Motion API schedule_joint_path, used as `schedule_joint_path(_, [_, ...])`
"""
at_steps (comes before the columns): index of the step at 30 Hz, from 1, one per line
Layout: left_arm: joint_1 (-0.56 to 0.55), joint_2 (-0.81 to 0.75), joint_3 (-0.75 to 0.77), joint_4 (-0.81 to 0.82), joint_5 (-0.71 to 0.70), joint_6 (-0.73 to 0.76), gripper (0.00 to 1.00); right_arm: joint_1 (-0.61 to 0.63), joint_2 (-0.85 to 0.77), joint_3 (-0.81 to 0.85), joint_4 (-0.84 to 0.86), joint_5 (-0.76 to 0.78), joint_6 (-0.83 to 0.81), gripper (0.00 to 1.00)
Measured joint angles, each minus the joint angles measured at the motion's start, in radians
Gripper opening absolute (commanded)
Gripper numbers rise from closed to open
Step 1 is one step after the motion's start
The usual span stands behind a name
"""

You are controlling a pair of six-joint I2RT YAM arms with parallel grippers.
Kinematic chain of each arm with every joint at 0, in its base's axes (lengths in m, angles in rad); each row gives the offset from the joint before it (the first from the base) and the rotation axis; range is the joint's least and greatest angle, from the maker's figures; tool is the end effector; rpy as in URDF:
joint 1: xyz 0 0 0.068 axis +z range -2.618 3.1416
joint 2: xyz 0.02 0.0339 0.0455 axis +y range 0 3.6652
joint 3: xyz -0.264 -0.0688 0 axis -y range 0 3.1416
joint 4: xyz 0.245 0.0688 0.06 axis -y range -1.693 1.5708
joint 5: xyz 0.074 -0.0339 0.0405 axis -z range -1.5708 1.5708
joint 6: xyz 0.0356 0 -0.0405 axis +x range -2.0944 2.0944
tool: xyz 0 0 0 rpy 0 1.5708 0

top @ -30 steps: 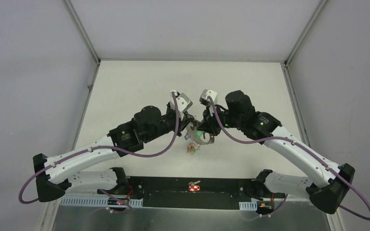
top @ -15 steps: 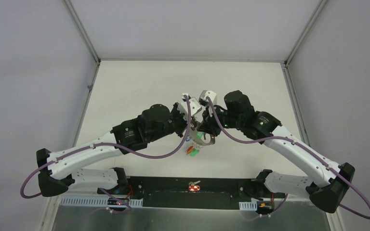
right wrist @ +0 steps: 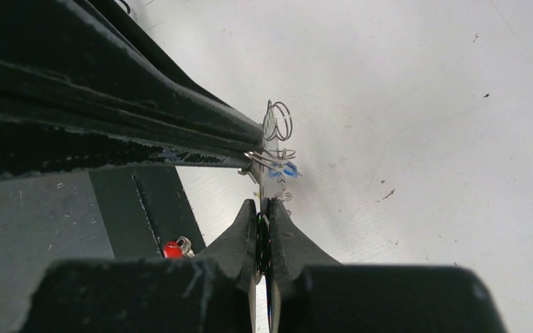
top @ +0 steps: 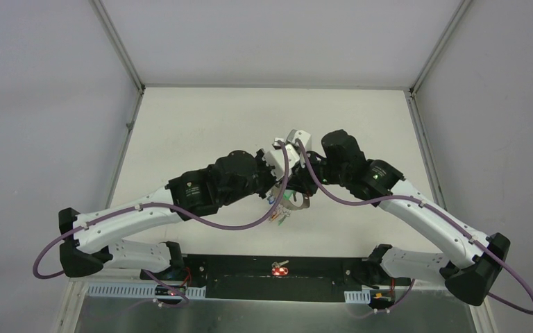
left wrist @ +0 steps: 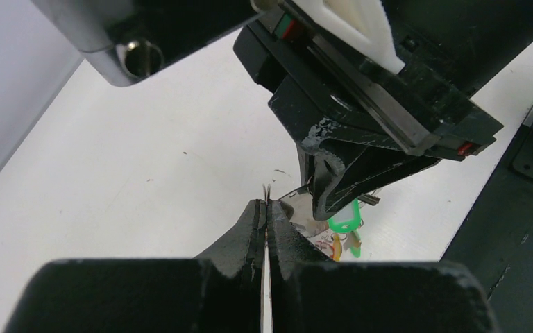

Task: Put the keys on the keyring
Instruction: Adjust the keyring.

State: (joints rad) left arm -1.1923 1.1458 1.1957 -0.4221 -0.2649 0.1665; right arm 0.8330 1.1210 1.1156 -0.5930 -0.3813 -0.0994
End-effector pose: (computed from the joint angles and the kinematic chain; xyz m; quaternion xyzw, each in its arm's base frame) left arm 0.1024 -0.2324 0.3868 0.4563 0.6836 -0.1793 0.5407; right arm 0.1510 0.1857 0.3496 -0.4693 0.7357 0.3209 0.3682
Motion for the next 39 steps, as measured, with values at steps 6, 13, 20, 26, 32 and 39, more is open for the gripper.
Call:
schedule_joint_path(6, [-0.007,0.000,0.005,-0.012,-0.018,0.007,0.00,0.004,0.001,0.001,-0.003,0.000,0.003,0.00])
schedule_joint_path(13, [-0.011,-0.010,0.004,-0.015,-0.040,0.006,0.00,0.005,0.002,0.003,0.005,-0.001,0.005,0.00])
schedule_joint_path(20, [-0.020,-0.011,0.005,-0.020,-0.063,0.009,0.00,0.008,0.002,0.003,0.008,-0.001,0.008,0.00])
schedule_joint_path(26, [-0.039,0.021,0.029,-0.034,-0.085,0.025,0.00,0.007,0.002,0.004,0.004,0.001,0.011,0.00])
schedule_joint_path(32, [-0.082,0.079,0.091,-0.097,-0.168,0.060,0.00,0.007,0.003,0.009,-0.006,0.007,0.014,0.00])
schedule_joint_path(39, [-0.123,0.143,0.157,-0.164,-0.275,0.092,0.00,0.006,0.005,0.014,-0.011,0.011,0.015,0.00])
